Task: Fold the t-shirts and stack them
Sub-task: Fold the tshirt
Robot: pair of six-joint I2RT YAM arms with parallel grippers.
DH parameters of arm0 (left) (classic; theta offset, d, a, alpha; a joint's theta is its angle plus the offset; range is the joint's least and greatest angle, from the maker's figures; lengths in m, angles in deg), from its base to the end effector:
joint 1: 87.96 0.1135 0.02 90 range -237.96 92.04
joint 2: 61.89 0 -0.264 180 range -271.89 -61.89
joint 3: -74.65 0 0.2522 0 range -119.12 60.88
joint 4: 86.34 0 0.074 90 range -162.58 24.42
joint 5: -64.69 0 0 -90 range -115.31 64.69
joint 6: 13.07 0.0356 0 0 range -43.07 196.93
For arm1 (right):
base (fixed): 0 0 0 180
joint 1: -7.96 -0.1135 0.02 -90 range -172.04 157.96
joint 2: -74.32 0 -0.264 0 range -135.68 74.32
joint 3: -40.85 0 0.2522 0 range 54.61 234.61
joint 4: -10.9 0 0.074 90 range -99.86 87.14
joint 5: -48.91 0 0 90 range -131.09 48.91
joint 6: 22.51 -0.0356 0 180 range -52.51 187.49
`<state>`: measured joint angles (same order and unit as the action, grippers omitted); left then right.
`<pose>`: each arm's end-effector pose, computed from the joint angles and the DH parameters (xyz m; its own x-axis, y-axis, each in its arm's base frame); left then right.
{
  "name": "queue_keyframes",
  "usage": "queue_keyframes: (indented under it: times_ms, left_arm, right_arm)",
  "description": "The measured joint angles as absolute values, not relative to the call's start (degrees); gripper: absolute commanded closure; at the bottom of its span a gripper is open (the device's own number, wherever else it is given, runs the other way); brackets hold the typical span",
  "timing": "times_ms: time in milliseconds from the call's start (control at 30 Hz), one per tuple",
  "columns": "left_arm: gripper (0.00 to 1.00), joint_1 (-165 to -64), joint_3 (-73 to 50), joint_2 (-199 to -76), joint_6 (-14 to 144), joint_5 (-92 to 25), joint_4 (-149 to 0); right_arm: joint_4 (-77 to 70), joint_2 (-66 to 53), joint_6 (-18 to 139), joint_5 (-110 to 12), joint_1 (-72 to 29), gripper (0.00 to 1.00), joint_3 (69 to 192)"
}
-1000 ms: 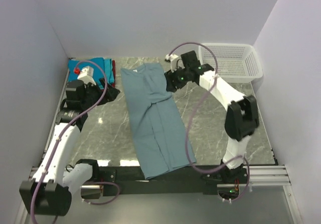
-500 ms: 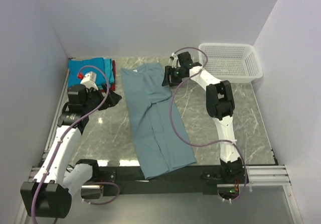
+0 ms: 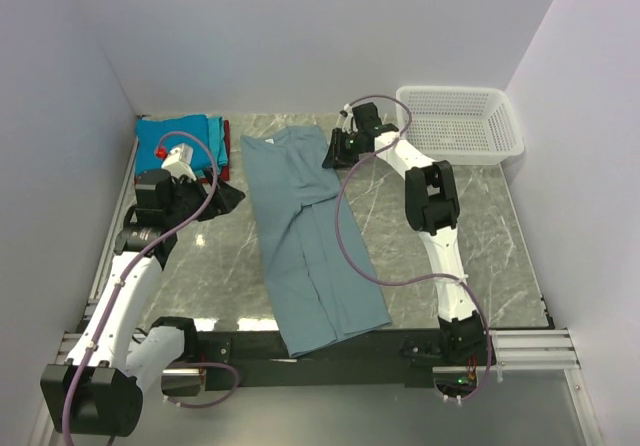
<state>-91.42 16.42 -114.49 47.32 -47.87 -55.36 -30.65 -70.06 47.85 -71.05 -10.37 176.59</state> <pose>0.2060 -0.0261 0.3022 -0.5701 -0.4226 -0.7045 0.1382 0.7960 -0.5893 0.5175 0.1902 0.1488 -0.8804 0.0151 -0.4741 -0.2974 0.7611 0.5765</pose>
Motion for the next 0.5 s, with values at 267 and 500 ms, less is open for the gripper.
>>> queue_keyframes:
  times_ms: [267,500]
  left_arm:
    - [0.22,-91.4,16.7,-114.4,47.1,-49.2,-55.6]
    - [0.22,-91.4,17.6,-116.5,46.2,-51.2,-57.3]
  right_arm:
    - [-29.4,-70.5,43.4,-72.6,-8.7,1.0,175.8]
    - [-25.8,-68.8,40.8,-74.1,-4.3,1.0,170.6]
